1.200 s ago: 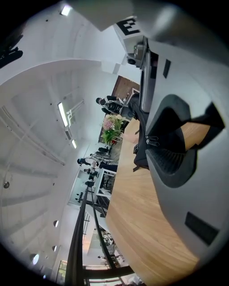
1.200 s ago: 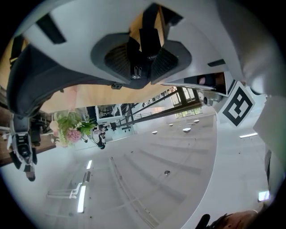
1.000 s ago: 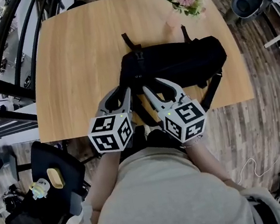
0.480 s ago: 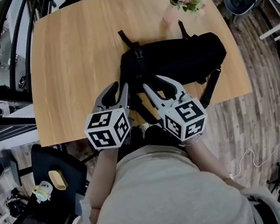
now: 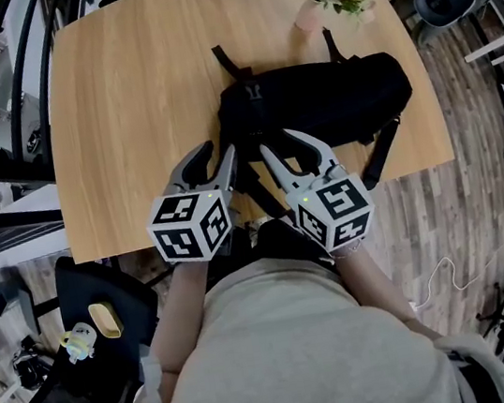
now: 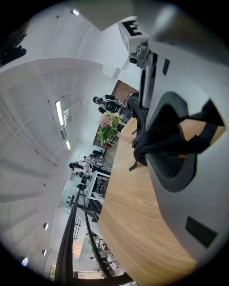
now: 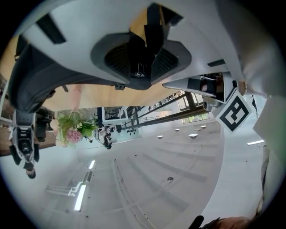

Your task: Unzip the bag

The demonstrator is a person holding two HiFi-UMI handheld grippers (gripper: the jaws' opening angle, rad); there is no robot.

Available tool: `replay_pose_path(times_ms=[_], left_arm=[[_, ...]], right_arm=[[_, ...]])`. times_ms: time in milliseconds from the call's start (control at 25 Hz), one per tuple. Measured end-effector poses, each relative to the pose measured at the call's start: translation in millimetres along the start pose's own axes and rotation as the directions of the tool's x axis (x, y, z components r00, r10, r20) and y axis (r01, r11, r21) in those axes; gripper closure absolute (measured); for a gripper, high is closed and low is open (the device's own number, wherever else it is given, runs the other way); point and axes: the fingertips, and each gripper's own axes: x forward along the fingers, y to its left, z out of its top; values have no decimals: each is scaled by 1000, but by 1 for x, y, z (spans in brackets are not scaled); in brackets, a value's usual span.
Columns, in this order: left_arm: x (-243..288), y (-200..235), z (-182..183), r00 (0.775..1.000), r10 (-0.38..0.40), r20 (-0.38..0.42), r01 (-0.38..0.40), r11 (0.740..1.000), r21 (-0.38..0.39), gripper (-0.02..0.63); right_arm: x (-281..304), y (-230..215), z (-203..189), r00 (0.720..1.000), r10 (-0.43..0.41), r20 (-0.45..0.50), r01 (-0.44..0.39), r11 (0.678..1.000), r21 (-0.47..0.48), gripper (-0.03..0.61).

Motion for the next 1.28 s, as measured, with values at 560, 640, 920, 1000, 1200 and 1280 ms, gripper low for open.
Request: replay_pose_path(times_ms=[560, 640, 920, 1000, 1200, 1280], left_arm=[[25, 9, -25, 994, -68, -84, 63, 997, -52, 468], [27, 9, -26, 993, -79, -92, 75, 996, -51, 468], [34, 5, -29, 985, -122, -123, 117, 992, -51, 488], [33, 2, -29, 982, -144, -126, 137, 989, -63, 509], [32, -3, -25, 979, -153, -133, 146, 987, -59, 537], [31, -4, -24, 979, -154, -133, 147, 987, -56, 540]], right_arm=[[6, 1, -14, 998, -40, -55, 36, 997, -64, 442], [6, 1, -15, 997, -52, -64, 46, 995, -88, 443], [10, 2, -18, 993, -85, -85, 70, 984, -163, 442], [12, 3, -17, 992, -88, -86, 71, 981, -178, 442], [16, 5, -14, 991, -108, -78, 85, 962, -259, 442], [17, 5, -11, 989, -128, -70, 98, 937, -335, 442]])
